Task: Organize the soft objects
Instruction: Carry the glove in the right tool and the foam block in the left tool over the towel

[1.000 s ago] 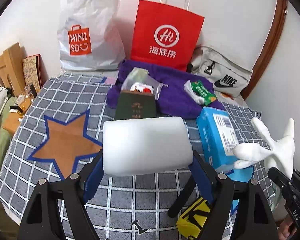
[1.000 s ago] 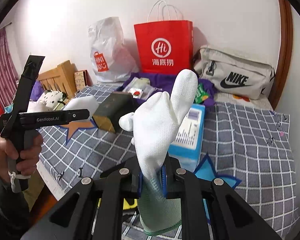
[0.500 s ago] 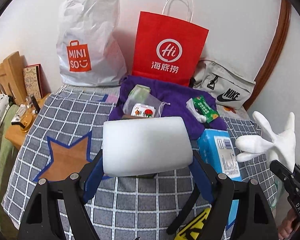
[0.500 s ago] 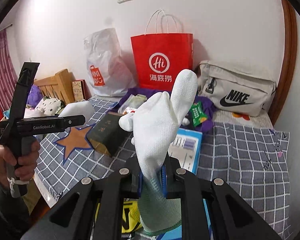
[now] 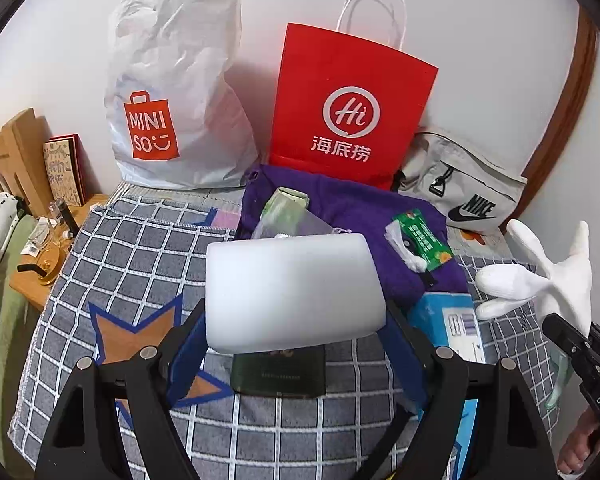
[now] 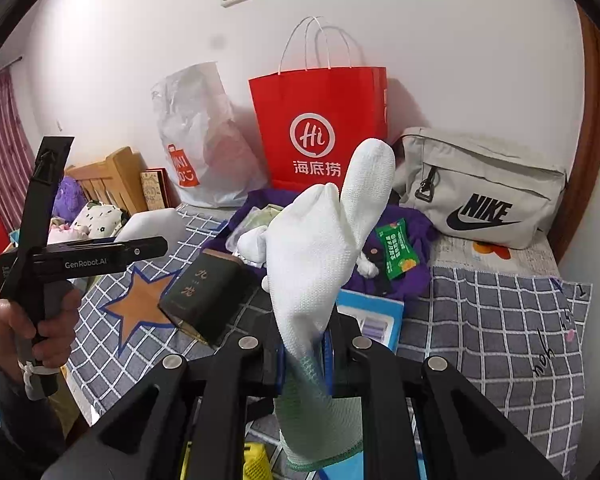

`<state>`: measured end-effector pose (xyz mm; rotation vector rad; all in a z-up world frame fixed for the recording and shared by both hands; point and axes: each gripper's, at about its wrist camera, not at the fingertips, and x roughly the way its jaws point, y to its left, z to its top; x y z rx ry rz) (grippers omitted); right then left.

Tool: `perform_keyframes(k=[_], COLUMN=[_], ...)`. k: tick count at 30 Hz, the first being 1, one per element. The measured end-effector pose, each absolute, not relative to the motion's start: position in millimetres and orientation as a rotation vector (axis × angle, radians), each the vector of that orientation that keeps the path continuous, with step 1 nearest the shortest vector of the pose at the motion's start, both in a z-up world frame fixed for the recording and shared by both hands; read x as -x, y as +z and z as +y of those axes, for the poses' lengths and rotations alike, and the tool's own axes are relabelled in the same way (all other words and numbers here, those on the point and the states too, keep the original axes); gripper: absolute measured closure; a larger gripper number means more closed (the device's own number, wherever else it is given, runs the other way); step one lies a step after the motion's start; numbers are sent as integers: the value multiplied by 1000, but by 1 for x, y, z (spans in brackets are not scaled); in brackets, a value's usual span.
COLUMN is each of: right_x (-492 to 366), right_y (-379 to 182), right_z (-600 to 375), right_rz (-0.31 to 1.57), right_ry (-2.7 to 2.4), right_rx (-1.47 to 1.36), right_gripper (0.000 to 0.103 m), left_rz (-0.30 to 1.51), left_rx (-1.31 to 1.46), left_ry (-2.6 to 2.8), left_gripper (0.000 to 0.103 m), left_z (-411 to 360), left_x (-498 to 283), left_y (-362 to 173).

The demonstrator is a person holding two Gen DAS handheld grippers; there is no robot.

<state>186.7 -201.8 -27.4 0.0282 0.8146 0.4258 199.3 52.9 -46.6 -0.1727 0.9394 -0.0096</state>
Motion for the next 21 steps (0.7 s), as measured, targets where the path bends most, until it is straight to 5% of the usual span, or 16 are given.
perform_keyframes(k=[21], right_x=[-325], right_y=[-56], right_z=[-204], right_rz=[867], right_ry=[386], right_rx=[-60], right_gripper=[89], left_rz=[1004], left_rx=[181], left_ry=[-12], left_gripper=[23], left_z=[60], left_x=[-283], left_y=[-82])
